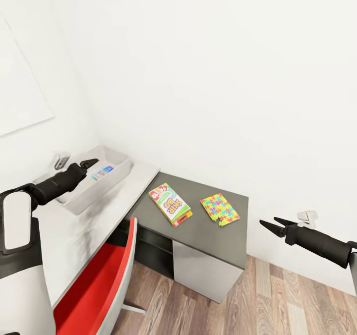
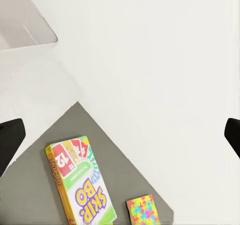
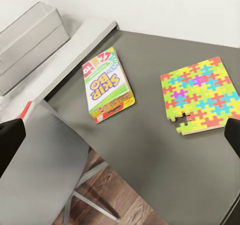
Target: Put all the toys in the child's room - the three board games (two on the bed and one on the table), the two jigsaw puzzles on the table, and the tennis ball on the table - inside the toy box on the table in the child's room.
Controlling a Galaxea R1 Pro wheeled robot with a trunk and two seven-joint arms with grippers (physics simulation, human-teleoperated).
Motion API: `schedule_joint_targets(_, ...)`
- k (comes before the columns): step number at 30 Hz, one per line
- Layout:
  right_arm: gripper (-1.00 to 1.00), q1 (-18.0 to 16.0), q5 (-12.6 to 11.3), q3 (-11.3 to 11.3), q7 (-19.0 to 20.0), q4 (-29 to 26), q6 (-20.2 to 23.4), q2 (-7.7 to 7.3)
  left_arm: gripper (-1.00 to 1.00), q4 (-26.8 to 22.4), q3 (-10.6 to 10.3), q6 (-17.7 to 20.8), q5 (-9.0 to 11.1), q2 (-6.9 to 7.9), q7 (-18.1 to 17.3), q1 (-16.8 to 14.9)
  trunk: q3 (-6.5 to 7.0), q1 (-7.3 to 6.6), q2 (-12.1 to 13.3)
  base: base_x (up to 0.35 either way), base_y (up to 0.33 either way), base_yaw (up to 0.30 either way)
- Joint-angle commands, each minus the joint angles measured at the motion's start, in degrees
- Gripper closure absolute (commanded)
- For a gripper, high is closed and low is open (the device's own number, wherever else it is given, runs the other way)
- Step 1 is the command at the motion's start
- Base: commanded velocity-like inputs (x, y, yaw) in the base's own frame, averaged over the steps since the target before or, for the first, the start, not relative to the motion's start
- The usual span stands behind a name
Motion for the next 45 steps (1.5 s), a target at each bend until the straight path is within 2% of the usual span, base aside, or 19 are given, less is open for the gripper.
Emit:
schedule_joint_targets(1, -1.0, -0.05, -0.31, -0.07, 0.02, -0.01, 0.48, -0.01, -1.0, -0.05, -0.76, 0.18, 0.6, -0.04, 0.6, 0.37, -0.02, 0.04, -0.11, -0.007, 0.0, 0.0)
schedule_joint_targets(2, -1.0, -0.05, -0.31, -0.07, 0.02, -0.01, 0.48, -0.01, -1.0, -0.05, -0.76, 0.18, 0.6, -0.04, 0.6, 0.37, 0.08, 0.04, -0.11, -0.007, 0.0, 0.0)
schedule_joint_targets(3, -1.0, -0.05, -0.31, -0.1, 0.02, -0.01, 0.48, -0.01, -1.0, -0.06, -1.64, 0.01, 0.6, -0.08, 0.63, 0.77, 0.17, 0.04, -0.11, -0.006, 0.0, 0.0)
schedule_joint_targets(4, -1.0, -0.05, -0.31, -0.16, 0.02, -0.01, 0.48, -0.01, -1.0, -0.04, -3.6, -0.89, 0.6, -0.3, 0.75, 1.75, 0.26, 0.04, -0.11, -0.004, 0.0, 0.0)
schedule_joint_targets(5, -1.0, -0.05, -0.31, -0.22, 0.02, -0.01, 0.48, -0.03, -1.0, -0.03, -4.64, -1.55, 0.6, -0.5, 0.79, 2.31, 0.36, 0.04, -0.11, -0.003, 0.0, 0.0)
schedule_joint_targets(6, -1.0, -0.05, -0.31, -0.22, 0.02, -0.01, 0.48, -0.03, -1.0, -0.03, -4.64, -1.55, 0.6, -0.5, 0.79, 2.31, 0.45, 0.04, -0.11, -0.003, 0.0, 0.0)
schedule_joint_targets(8, -1.0, -0.05, -0.31, -0.31, 0.02, -0.01, 0.5, -0.05, -1.0, -0.05, -6.77, -3.16, 0.6, -1.06, 0.72, 3.64, 0.64, 0.04, -0.11, -0.002, 0.0, 0.0)
schedule_joint_targets(9, -1.0, -0.05, -0.31, -0.31, 0.02, -0.01, 0.5, -0.05, -1.0, -0.05, -6.77, -3.16, 0.6, -1.06, 0.72, 3.64, 0.73, 0.04, -0.11, -0.002, 0.0, 0.0)
schedule_joint_targets(11, -1.0, -0.05, -0.31, -0.39, 0.02, -0.01, 0.52, -0.07, -1.0, -0.06, -8.71, -4.75, 0.6, -1.68, 0.57, 5.15, 0.92, 0.04, -0.11, -0.001, 0.0, 0.0)
schedule_joint_targets(12, -1.0, -0.05, -0.31, -0.39, 0.02, -0.01, 0.52, -0.07, -1.0, -0.06, -8.71, -4.75, 0.6, -1.68, 0.57, 5.15, 1.01, 0.04, -0.11, -0.001, 0.0, 0.0)
schedule_joint_targets(15, -1.0, -0.05, -0.31, -0.47, 0.02, -0.01, 0.54, -0.1, -1.0, -0.09, -11.27, -6.54, 0.61, -2.95, 0.43, 7.56, 1.29, 0.04, -0.11, 0.0, 0.0, 0.0)
schedule_joint_targets(16, -1.0, -0.05, -0.31, -0.49, 0.02, 0.01, 0.54, -0.12, -1.0, -0.45, -13.73, -7.57, 0.6, -4.49, 0.44, 9.56, 1.38, 0.04, -0.11, 0.0, 0.0, 0.0)
schedule_joint_targets(18, -1.0, -0.05, -0.29, -0.48, 0.02, 0.02, 0.53, -0.12, -1.0, -0.62, -14.51, -7.79, 0.6, -4.89, 0.4, 10.1, 1.57, 0.04, -0.11, 0.0, 0.0, 0.0)
schedule_joint_targets(21, -1.0, -0.05, -0.26, -0.38, -0.03, 0.05, 0.5, -0.11, -1.0, -0.96, -16.83, -8.3, 0.62, -5.74, 0.28, 11.26, 1.85, 0.04, -0.11, 0.0, 0.0, 0.0)
schedule_joint_targets(23, -1.0, -0.05, -0.24, -0.28, -0.05, 0.07, 0.49, -0.1, -1.0, -1.17, -19.98, -8.62, 0.61, -6.62, 0.52, 11.95, 2.04, 0.04, -0.11, 0.0, 0.0, 0.0)
schedule_joint_targets(24, -1.0, -0.05, -0.23, -0.27, -0.06, 0.07, 0.49, -0.1, -1.0, -1.2, -20.66, -8.67, 0.6, -6.88, 0.58, 12.04, 2.13, 0.04, -0.11, 0.0, 0.0, 0.0)
schedule_joint_targets(35, -1.0, -0.06, -0.23, -0.23, -0.07, 0.08, 0.48, -0.1, -1.0, -1.29, -23.32, -8.8, 0.63, -7.84, 0.77, 12.31, 3.16, 0.04, -0.11, 0.0, 0.0, 0.0)
schedule_joint_targets(45, -1.0, -0.07, -0.22, -0.1, -0.07, 0.08, 0.48, -0.1, -1.0, -1.15, -26.74, -8.84, 0.85, -8.66, 1.01, 13.06, 4.09, 0.04, -0.11, 0.0, 0.0, 0.0)
